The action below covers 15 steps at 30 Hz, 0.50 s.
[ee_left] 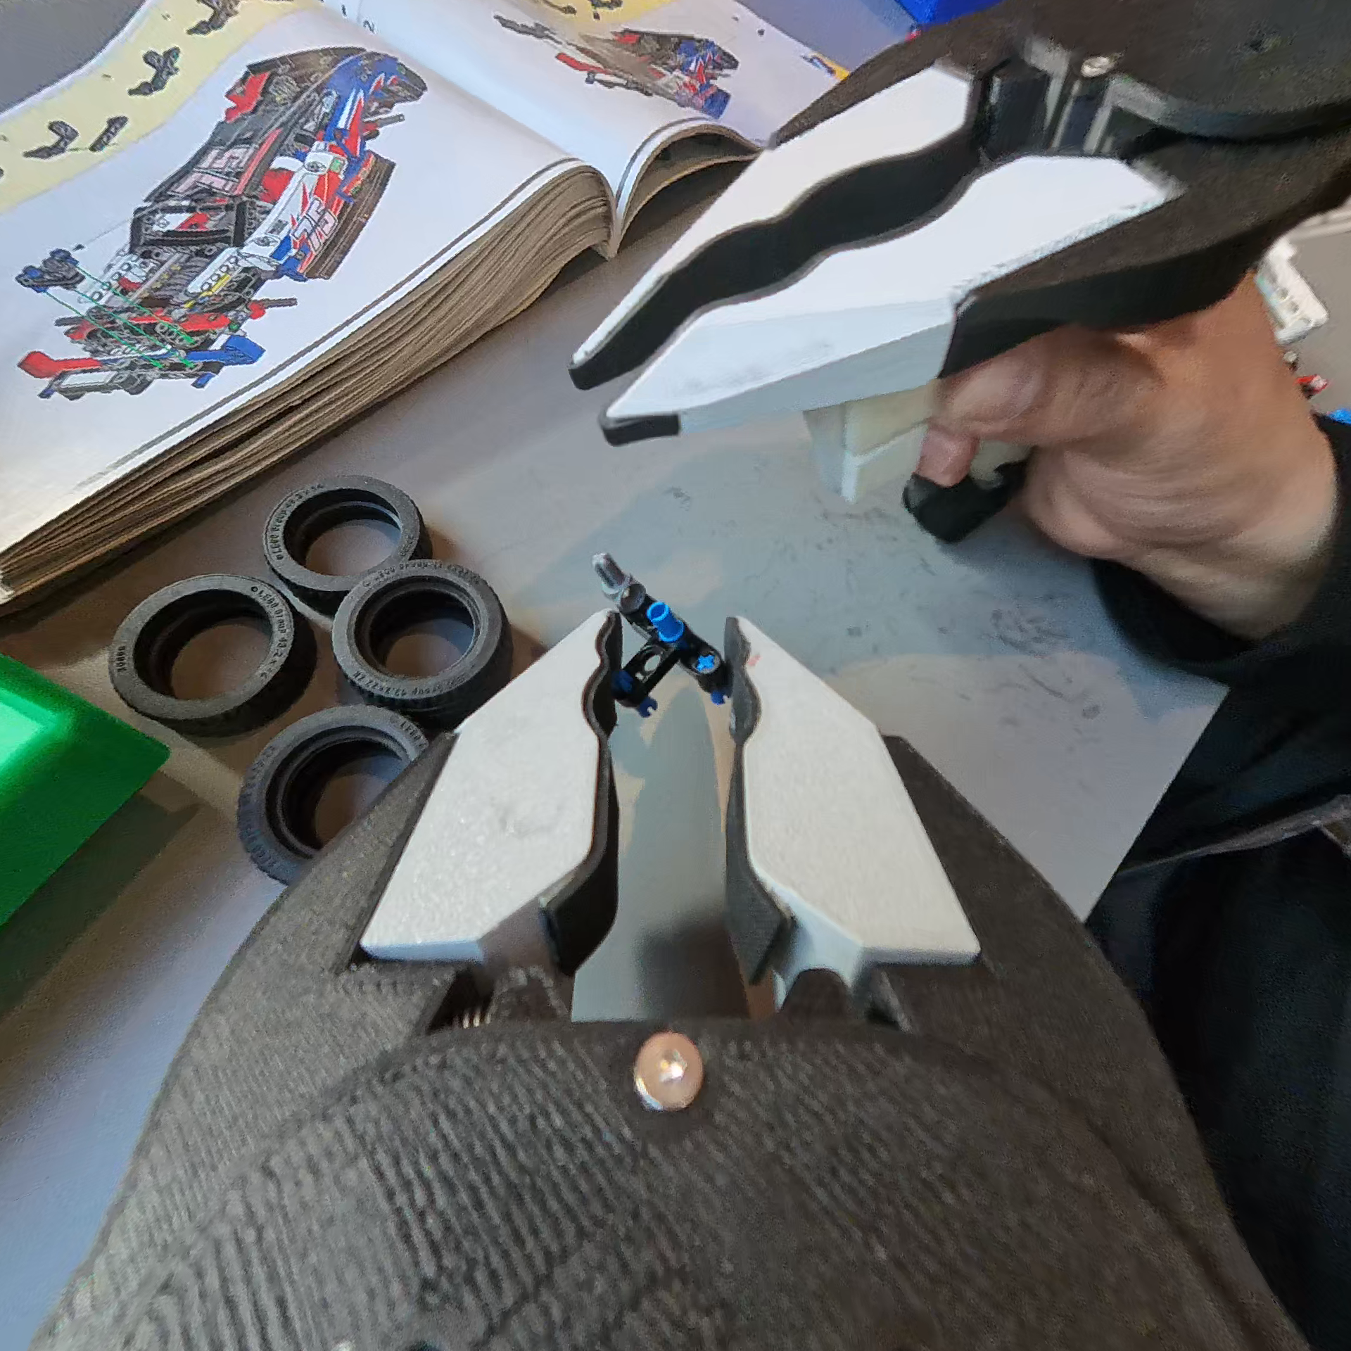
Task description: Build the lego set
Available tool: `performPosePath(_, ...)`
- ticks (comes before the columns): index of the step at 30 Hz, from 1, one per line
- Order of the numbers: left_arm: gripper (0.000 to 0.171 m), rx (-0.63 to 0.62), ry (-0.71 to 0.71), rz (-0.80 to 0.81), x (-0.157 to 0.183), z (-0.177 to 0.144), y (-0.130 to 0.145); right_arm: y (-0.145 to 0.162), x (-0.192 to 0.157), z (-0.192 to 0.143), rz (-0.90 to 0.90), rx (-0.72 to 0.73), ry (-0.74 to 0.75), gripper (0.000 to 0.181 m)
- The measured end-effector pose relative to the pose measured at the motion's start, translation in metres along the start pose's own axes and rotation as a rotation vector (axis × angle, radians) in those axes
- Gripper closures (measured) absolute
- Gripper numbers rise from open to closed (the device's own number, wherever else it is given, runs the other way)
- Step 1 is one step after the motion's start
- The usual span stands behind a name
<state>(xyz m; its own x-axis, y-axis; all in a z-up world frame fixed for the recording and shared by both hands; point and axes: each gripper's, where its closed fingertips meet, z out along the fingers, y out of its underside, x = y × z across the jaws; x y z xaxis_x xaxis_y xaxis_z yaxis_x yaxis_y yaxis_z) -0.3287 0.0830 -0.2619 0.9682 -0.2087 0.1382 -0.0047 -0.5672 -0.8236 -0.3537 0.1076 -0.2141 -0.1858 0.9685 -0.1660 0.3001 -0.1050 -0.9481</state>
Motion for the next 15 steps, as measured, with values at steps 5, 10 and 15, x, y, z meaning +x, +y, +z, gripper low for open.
performPosePath(5, 0.144, -0.012, 0.045, 0.068, 0.01, -0.002, 0.003, 0.004, -0.009, -0.001, 0.012, -0.022, -0.055, 0.152)
performPosePath(10, 0.146, -0.047, 0.051, 0.177, 0.013, -0.005, 0.011, 0.008, -0.025, -0.002, -0.001, -0.039, -0.136, 0.133)
performPosePath(15, 0.145, -0.19, 0.003, 0.48, 0.017, -0.011, 0.037, 0.028, -0.056, -0.018, -0.137, -0.127, -0.217, 0.158)
